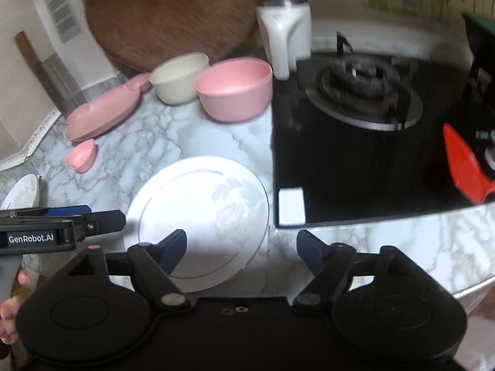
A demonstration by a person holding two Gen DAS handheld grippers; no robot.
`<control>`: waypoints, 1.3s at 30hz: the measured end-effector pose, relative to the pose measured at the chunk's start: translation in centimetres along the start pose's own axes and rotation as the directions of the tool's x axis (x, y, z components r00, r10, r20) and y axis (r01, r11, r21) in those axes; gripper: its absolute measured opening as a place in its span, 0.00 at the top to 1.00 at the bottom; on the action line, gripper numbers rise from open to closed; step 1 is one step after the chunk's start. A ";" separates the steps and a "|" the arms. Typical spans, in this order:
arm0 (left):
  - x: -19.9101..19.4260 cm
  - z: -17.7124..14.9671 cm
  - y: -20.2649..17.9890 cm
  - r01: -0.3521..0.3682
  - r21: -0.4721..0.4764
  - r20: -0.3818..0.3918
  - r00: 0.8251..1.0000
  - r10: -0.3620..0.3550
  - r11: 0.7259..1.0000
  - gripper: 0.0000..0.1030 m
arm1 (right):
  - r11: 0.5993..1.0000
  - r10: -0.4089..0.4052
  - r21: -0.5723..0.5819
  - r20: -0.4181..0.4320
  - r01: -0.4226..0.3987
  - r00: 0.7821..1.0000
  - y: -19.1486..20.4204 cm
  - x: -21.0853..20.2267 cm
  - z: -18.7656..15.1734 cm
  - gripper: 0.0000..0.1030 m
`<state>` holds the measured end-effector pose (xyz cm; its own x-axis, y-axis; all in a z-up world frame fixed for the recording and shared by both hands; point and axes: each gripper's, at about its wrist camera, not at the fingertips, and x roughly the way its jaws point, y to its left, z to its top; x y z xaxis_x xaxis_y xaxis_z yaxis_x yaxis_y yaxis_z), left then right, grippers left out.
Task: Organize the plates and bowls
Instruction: 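Close both grippers on the gold-rimmed plate rim, then carry the gold-rimmed plate with both grippers over the floral plate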
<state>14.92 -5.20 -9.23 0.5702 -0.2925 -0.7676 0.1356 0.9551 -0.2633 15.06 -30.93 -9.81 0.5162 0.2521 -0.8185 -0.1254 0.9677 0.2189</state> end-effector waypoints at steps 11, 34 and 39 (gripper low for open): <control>2.3 1.4 1.6 0.034 -0.098 -0.077 0.996 -0.041 0.995 0.57 | 0.988 0.072 0.141 -0.071 -0.062 0.995 -2.8 1.8 1.3 0.58; 4.5 2.6 1.9 0.073 -0.134 -0.130 0.987 -0.090 0.988 0.91 | 0.960 0.156 0.253 -0.116 -0.123 0.981 -4.8 3.5 1.8 0.91; 4.3 2.5 1.8 0.066 -0.123 -0.129 0.988 -0.082 0.990 0.92 | 0.967 0.144 0.228 -0.114 -0.115 0.983 -4.5 3.5 1.9 0.91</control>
<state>19.65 -4.67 -11.50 0.4483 -0.3735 -0.8121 0.0728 0.9207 -0.3833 19.08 -34.41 -12.63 0.3925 0.3880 -0.8339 0.0128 0.9043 0.4268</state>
